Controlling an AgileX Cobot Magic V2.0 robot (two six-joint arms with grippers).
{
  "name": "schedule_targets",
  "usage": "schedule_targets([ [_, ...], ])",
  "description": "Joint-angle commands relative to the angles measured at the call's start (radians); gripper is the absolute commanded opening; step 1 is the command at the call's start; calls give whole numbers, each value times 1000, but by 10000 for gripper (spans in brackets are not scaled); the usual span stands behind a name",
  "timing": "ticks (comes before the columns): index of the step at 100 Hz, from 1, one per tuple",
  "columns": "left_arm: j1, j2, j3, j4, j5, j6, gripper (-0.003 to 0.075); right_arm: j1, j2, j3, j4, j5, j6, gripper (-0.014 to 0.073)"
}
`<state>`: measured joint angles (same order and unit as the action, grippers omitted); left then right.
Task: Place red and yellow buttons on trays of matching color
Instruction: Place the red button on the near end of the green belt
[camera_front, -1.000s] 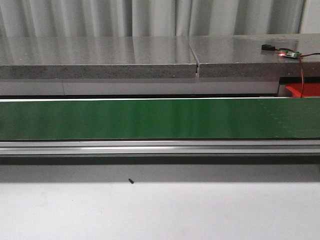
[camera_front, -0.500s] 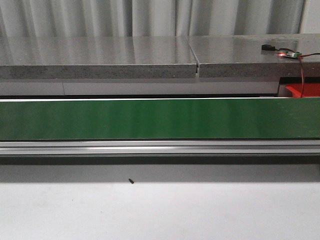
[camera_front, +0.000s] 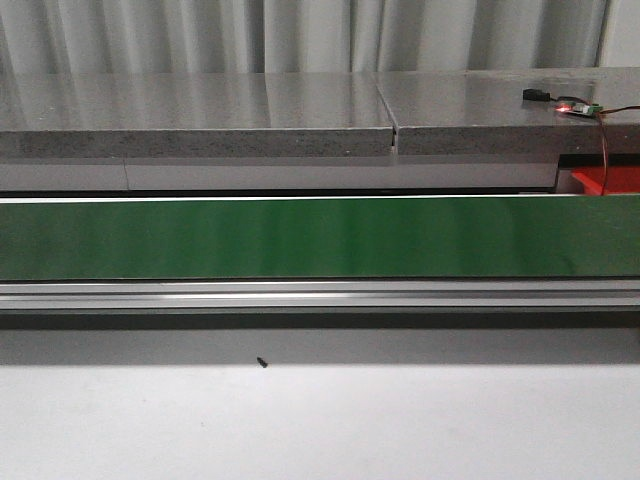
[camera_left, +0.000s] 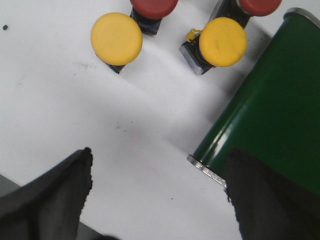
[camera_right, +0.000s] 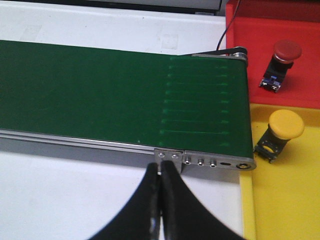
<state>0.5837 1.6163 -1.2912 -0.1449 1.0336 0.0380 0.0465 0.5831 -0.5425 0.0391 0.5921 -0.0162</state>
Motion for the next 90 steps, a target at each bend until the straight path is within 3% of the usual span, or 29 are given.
schedule_targets([
  [1, 5, -7, -25, -3, -39, -5, 538, 1, -1, -23, -9, -62, -3, -60],
  [49, 23, 148, -25, 8, -132, -5, 538, 1, -1, -23, -9, -62, -3, -60],
  [90, 25, 215, -25, 5, -330, -5, 538, 1, -1, -23, -9, -62, -3, -60],
])
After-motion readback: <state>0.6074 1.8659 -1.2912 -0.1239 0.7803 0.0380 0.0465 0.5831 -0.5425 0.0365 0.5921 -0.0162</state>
